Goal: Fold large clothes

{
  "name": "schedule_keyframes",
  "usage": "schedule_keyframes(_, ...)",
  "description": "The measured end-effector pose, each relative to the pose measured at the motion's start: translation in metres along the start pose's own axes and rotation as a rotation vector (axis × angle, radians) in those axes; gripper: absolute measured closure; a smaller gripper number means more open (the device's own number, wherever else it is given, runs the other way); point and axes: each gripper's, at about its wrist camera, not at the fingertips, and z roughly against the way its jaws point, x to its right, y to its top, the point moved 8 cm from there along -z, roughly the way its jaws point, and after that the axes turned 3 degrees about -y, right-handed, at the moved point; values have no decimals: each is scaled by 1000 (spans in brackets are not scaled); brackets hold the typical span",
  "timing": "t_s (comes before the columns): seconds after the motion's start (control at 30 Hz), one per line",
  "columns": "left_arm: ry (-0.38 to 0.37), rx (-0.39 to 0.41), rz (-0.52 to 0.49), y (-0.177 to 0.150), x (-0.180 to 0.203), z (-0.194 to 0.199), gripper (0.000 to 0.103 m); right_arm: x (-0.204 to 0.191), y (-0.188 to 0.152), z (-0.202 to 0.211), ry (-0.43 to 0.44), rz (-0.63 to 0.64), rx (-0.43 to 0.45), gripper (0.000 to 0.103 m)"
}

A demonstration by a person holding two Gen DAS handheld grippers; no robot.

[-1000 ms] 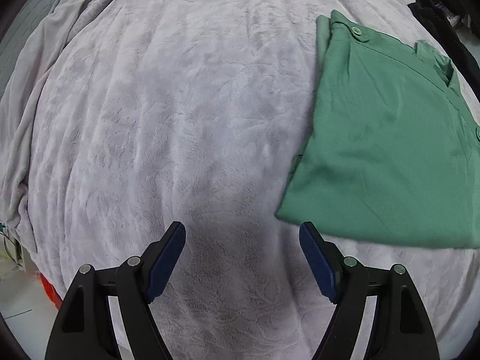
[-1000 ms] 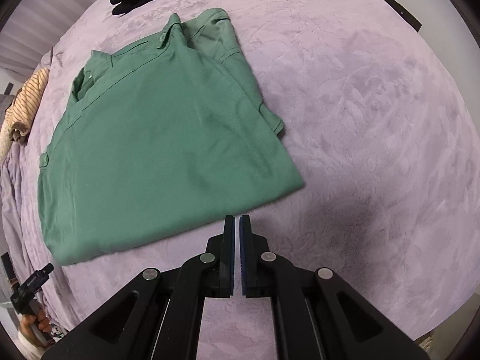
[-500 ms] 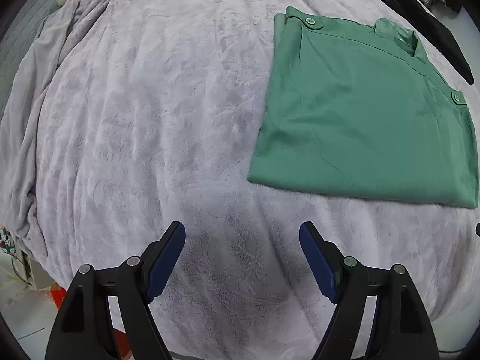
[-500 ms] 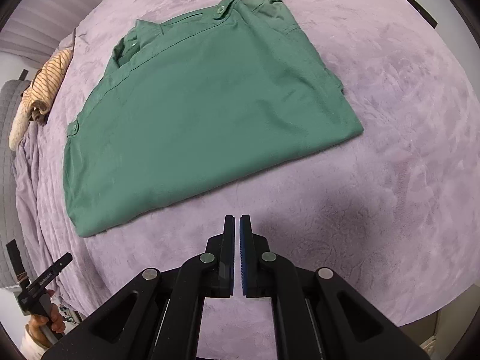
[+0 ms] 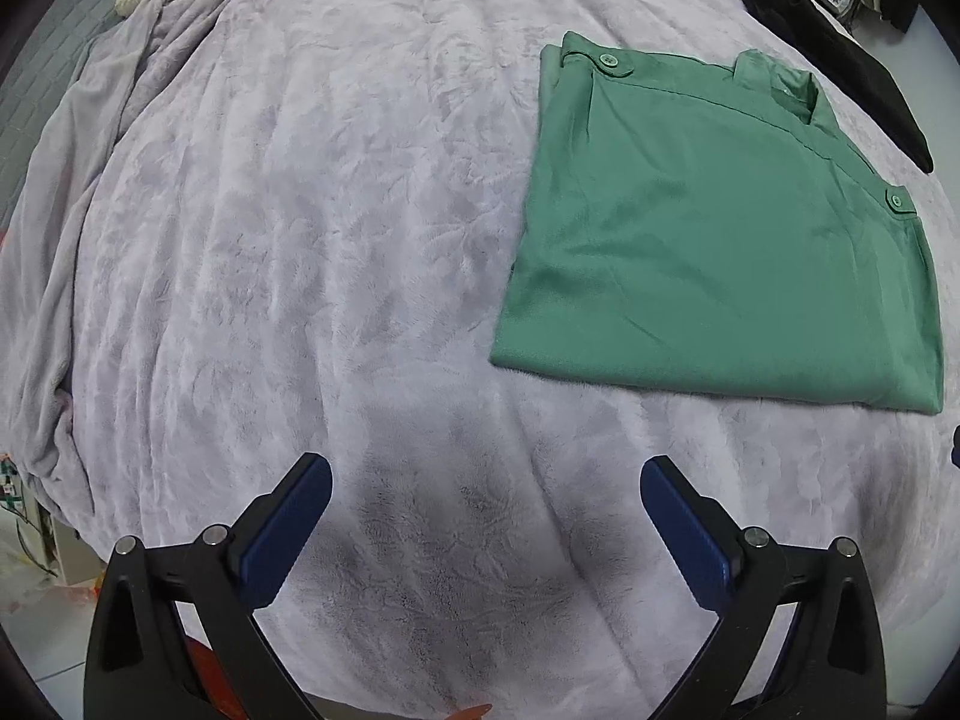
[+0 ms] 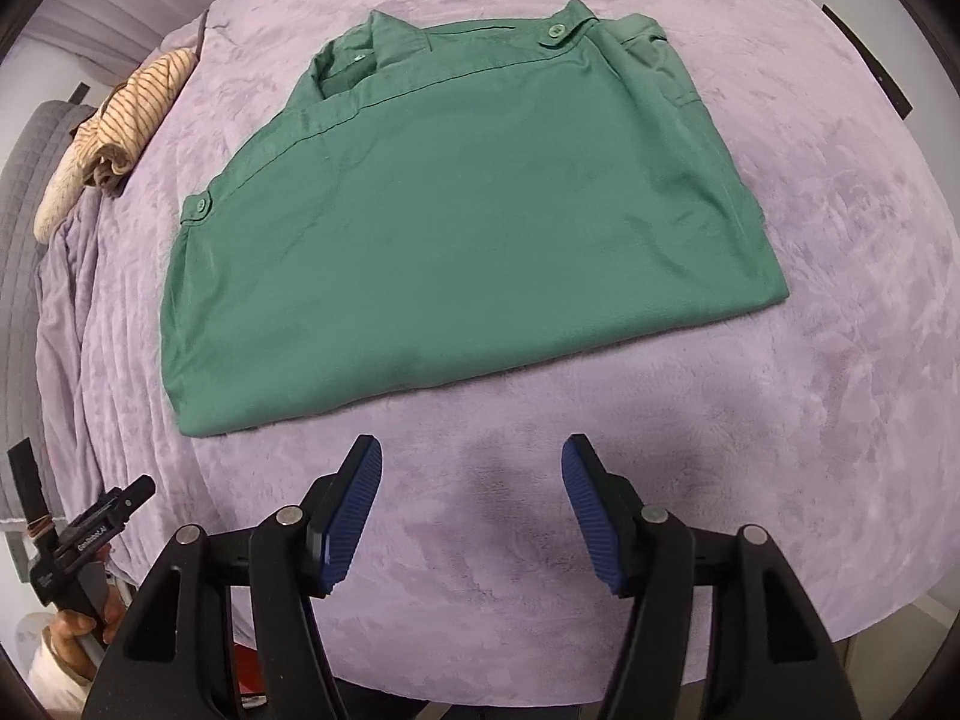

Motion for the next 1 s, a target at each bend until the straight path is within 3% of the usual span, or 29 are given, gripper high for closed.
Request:
schedule_keyframes(0.07, 3, -1, -9, 1, -1, 0, 0, -11, 0, 2, 2, 25, 6, 21)
schedule_keyframes(0.2, -7, -13, -14, -1, 0, -1, 0, -30, -2, 3, -6, 66, 4, 15)
schedule_keyframes(0.27, -11, -15, -23, -2, 1, -2, 0, -37, -3, 3, -6, 79, 4, 0)
schedule_keyframes(0.47, -24, -20, -28, -3, 0, -3, 0, -57, -10, 1, 14, 104, -2, 0)
schedule_keyframes(0.87, 3, -41, -48, -4, -9, -15, 0, -74, -45, -28, 46, 99, -140, 0)
schedule_keyframes(1.0, -32, -63, -60, -6, -9, -22, 0, -77, -56, -38, 62, 75, -180, 0)
